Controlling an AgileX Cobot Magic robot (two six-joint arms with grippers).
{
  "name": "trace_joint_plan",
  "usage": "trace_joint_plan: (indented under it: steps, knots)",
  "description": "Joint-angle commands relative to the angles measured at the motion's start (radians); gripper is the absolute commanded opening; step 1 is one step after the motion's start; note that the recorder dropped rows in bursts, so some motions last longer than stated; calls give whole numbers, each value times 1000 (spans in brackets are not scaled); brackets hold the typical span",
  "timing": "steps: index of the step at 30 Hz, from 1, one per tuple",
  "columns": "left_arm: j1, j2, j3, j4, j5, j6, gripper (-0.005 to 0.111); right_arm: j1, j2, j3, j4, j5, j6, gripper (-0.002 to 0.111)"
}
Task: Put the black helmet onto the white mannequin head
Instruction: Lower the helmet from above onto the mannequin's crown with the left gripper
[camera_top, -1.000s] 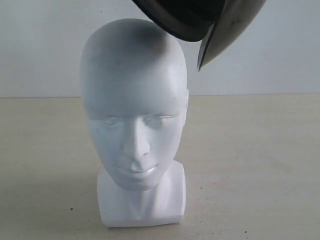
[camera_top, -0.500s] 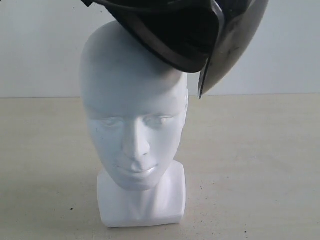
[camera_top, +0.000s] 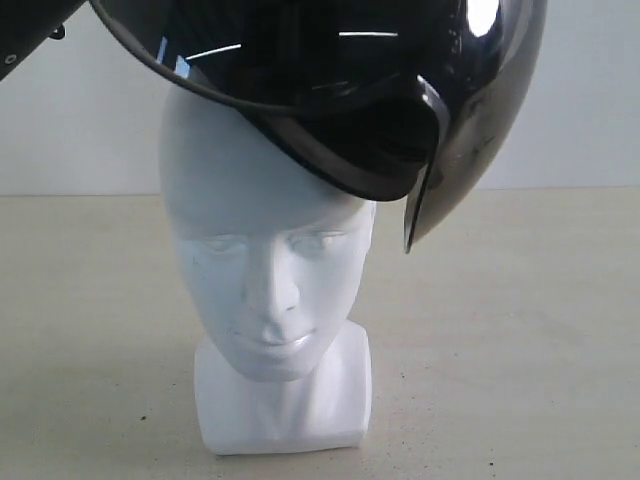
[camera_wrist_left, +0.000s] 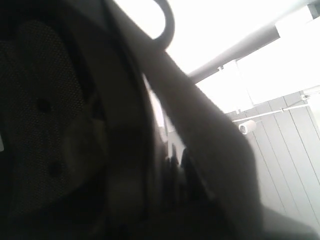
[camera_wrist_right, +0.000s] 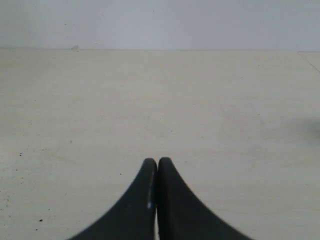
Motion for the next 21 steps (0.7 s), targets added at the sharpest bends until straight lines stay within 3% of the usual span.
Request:
trace_joint_plan:
  steps: [1, 10, 21]
  knots:
    - [2, -18, 12, -45, -33, 18, 4, -4, -4, 0, -6, -12, -2, 0]
    - [86, -18, 17, -28, -33, 37, 4, -4, -4, 0, -6, -12, -2, 0]
    - [125, -18, 70, -19, -33, 40, 4, -4, -4, 0, -6, -12, -2, 0]
